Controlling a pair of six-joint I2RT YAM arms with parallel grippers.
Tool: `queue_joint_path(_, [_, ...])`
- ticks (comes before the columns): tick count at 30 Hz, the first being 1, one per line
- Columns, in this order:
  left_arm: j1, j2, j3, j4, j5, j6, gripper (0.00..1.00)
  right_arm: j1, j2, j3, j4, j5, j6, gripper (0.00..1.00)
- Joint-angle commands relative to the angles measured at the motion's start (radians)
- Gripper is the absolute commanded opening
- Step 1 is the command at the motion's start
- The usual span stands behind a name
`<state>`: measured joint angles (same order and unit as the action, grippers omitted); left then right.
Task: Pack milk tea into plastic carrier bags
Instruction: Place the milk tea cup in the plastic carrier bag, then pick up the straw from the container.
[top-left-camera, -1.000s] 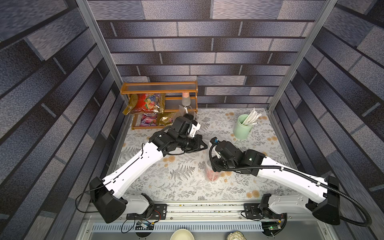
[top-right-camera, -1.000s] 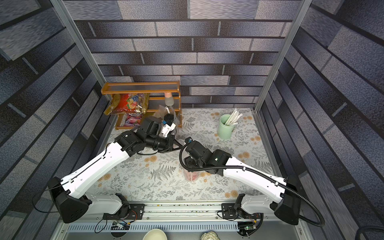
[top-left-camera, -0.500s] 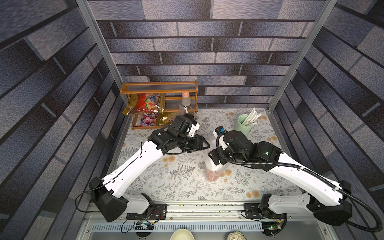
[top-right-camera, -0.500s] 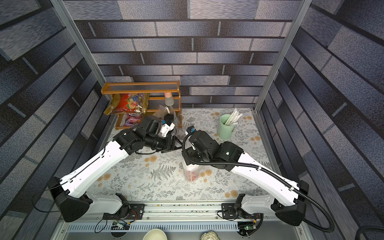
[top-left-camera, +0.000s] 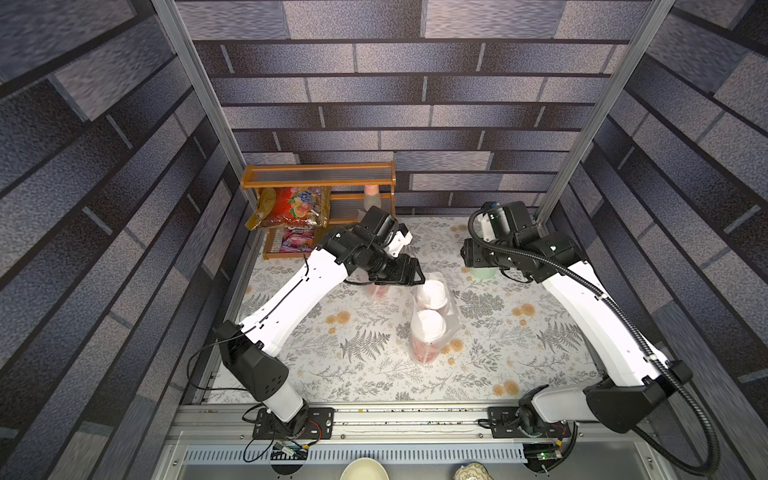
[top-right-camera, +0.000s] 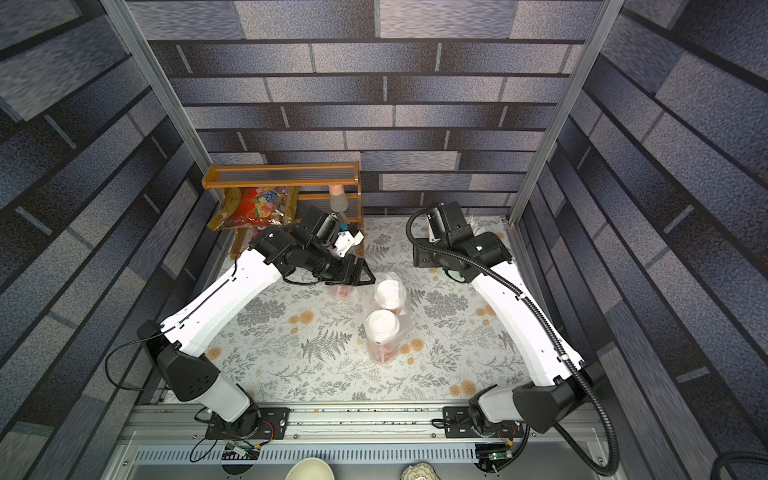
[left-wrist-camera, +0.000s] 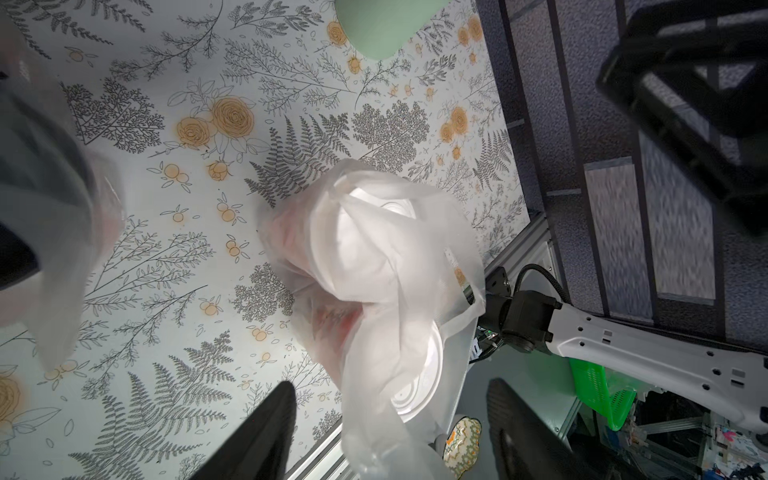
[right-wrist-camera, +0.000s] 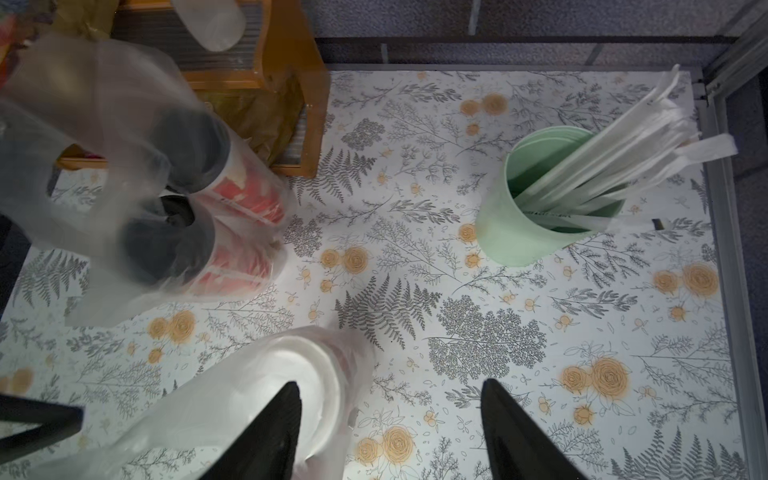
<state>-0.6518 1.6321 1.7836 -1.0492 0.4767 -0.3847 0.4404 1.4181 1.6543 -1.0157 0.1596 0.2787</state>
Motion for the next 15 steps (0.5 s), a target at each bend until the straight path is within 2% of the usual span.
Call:
queue_joint_path(1, [0.004,0.017,0.046,-0.101,-0.038,0.102,0.73,-0.104,0.039,0.027,0.014,-0.048,-0.019,0.66])
queue_joint_path(4, [0.01,0.038,0.059,-0.105,-0.031,0.119,0.7,-0.198,0.082,0.046,0.05,-0.075,-0.014,0.63])
queue_joint_path(6, [0.01,0.049,0.061,-0.107,-0.029,0.125,0.64,-0.251,0.125,0.066,0.071,-0.096,-0.006,0.61])
queue_joint_path(11, [0.013,0.047,0.051,-0.081,-0.066,0.088,0.32,-0.357,0.239,0.128,0.095,-0.078,0.003,0.52])
queue_joint_path(15, [0.011,0.022,0.01,-0.019,-0.053,0.032,0.15,-0.456,0.258,0.073,0.176,-0.156,0.046,0.47])
